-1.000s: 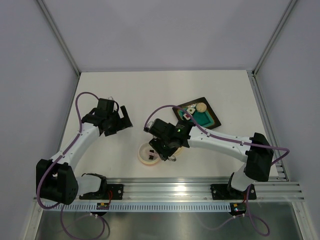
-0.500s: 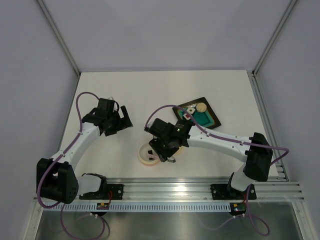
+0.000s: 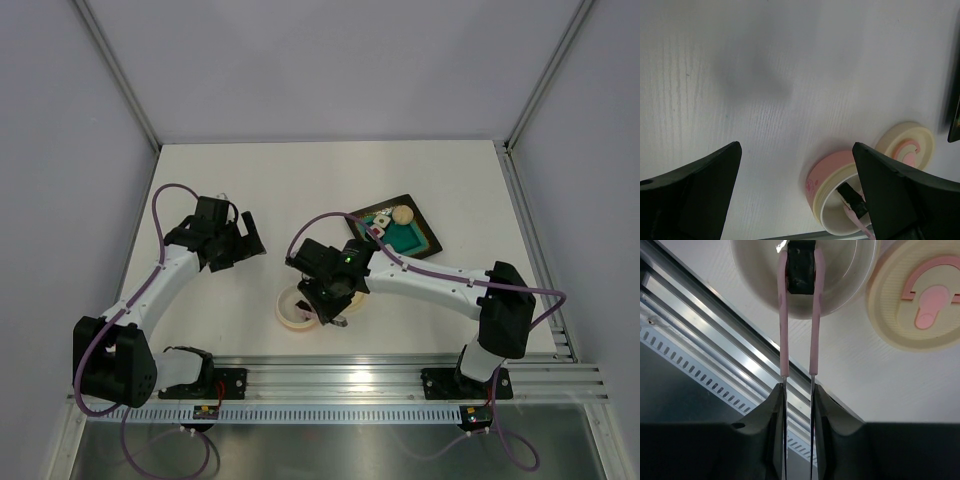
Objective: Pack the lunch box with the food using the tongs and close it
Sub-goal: Place the fake food on the plate, then place the clamp at the center of the board, then pick up the box lid from the center of the board, then close the box lid on the packing box.
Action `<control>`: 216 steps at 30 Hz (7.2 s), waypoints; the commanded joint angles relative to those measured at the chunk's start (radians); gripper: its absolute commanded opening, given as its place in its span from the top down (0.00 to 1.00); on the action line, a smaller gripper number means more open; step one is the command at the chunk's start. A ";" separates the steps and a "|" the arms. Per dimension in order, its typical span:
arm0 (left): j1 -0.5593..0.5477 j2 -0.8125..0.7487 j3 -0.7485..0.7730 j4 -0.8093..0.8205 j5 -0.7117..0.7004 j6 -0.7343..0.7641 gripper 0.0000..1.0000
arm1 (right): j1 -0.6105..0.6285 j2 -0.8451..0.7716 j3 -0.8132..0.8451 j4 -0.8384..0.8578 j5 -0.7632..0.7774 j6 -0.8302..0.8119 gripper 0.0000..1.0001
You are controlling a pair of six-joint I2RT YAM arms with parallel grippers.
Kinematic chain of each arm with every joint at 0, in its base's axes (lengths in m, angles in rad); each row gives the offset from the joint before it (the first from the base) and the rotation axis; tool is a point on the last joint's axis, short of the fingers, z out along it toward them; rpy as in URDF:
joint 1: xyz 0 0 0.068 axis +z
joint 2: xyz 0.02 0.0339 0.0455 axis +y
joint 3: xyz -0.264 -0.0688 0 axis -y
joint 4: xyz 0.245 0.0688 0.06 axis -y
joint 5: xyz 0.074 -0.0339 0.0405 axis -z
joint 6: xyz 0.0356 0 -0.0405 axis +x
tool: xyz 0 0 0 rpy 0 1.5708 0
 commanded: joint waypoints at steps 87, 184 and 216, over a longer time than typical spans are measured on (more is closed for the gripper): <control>0.005 -0.002 0.012 0.047 0.038 0.011 0.02 | -0.249 -0.151 0.037 0.119 0.291 0.030 0.93; -0.001 -0.042 -0.051 0.085 0.107 -0.024 0.02 | -0.251 0.054 -0.200 0.348 0.185 -0.092 0.65; 0.167 -0.096 -0.100 0.038 0.048 -0.128 0.02 | -0.053 0.159 0.172 0.161 0.153 0.028 0.76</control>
